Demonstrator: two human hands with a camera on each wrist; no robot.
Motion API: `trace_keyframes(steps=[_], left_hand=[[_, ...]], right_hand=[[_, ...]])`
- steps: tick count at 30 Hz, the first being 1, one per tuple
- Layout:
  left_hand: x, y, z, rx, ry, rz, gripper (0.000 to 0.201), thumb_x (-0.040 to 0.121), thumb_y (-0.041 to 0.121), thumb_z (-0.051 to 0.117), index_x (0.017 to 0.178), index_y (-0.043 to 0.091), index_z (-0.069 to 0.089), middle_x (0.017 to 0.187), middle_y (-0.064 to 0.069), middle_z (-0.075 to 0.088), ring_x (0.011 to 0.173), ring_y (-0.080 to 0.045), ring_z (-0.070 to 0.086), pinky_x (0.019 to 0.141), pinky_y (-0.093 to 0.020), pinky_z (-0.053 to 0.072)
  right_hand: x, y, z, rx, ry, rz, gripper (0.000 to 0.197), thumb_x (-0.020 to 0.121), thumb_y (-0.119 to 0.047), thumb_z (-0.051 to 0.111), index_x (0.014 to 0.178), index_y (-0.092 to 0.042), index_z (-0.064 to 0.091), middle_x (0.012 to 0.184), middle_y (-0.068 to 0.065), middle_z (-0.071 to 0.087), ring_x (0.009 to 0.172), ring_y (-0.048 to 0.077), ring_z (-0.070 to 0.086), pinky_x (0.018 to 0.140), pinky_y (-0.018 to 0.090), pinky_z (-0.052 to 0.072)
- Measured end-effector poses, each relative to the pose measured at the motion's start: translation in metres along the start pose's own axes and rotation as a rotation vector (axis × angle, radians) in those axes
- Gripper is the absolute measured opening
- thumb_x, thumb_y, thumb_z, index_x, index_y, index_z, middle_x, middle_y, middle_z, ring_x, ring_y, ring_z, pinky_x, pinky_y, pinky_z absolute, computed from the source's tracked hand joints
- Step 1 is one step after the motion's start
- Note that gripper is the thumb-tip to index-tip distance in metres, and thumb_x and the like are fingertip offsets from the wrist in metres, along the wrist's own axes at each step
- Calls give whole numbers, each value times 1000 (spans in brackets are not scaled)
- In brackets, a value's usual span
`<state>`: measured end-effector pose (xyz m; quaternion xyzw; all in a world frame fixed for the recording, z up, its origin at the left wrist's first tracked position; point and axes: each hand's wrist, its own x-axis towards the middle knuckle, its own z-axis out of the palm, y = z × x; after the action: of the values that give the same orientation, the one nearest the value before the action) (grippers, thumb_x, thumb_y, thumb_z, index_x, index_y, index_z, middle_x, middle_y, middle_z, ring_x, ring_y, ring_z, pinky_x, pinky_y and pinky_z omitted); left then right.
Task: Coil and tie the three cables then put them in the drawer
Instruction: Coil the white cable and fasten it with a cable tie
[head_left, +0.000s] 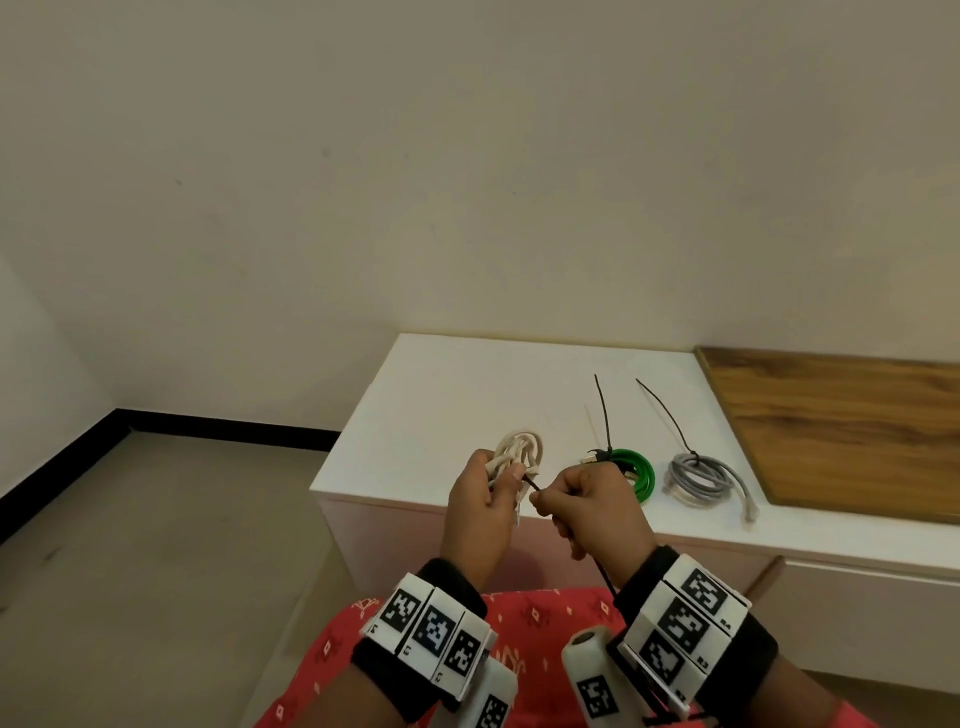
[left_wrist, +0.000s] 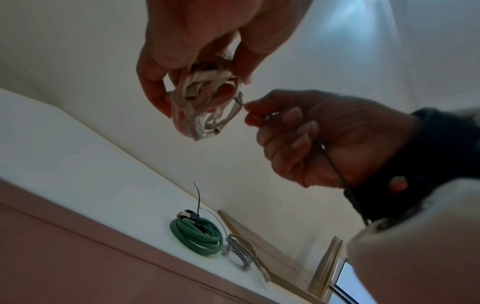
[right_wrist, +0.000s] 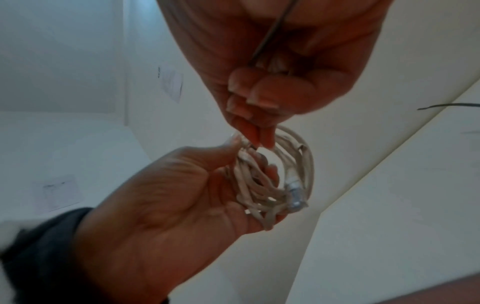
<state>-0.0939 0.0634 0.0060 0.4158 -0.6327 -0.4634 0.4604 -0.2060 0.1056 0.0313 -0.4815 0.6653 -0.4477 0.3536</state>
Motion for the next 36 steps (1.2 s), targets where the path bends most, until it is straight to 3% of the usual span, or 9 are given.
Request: trace_keyframes(steps=[4,8,14,21,24,28,30,33,36], left_hand=[[-1,-1,1,1,11,-3,11,93,12,47,83,9,50,69,-1,54,62,-14,49,58,-26,40],[1,1,-3,-23,-9,-34,16,92,9,47,77,15,48,66,1,53,54,-3,49,54,-18,41],[8,0,-11,-11,37,-20,18,92,10,47,76,16,45,66,-1,49,62,-17,45,59,-30,39],[4,-1,-10,52,-5,8,11,94,14,44,91,6,50,78,-4,58,71,-19,54,65,-28,44],[1,1,-11,90,-5,22,10,95,13,43,89,7,48,73,2,54,66,-13,50,58,-17,41],[-6,4,-7,127,-78,21,9,95,16,42,89,12,47,71,1,53,64,-15,49,62,-34,45],[-9,3,-2,146,-94,17,9,95,17,42,92,11,47,74,0,55,66,-16,51,65,-36,46],[-13,4,3,116,-109,3,4,95,15,42,99,12,42,76,4,55,63,-10,52,60,-26,46],[-12,6,3,58,-87,-16,17,94,10,43,106,14,32,83,8,53,67,-4,54,58,-14,47]], right_hand=[[-6,-6,6,4,-52,-104,29,81,-3,60,53,1,55,39,-1,41,28,6,33,34,18,31],[-7,-5,7,14,-87,-137,27,82,-7,62,61,9,59,41,-1,41,31,6,35,36,19,34],[-7,-9,4,212,-210,18,18,84,-7,60,72,4,67,41,-4,50,35,11,42,40,22,40],[-3,2,7,226,-52,167,28,83,-3,53,55,0,56,32,-3,38,28,11,29,36,18,26],[0,11,7,221,19,227,30,81,-1,51,52,0,53,33,-1,35,27,10,26,37,17,24],[0,15,8,264,43,245,30,81,0,51,51,-1,52,32,-2,35,28,10,25,37,16,23],[-1,14,10,308,30,245,29,82,0,52,53,0,53,32,-3,37,28,10,26,36,16,23],[-4,13,10,384,25,252,27,83,-1,55,55,1,56,32,-3,39,28,8,28,35,16,23],[-6,12,11,436,31,249,27,84,-4,59,57,0,58,32,-3,41,28,7,30,35,15,26]])
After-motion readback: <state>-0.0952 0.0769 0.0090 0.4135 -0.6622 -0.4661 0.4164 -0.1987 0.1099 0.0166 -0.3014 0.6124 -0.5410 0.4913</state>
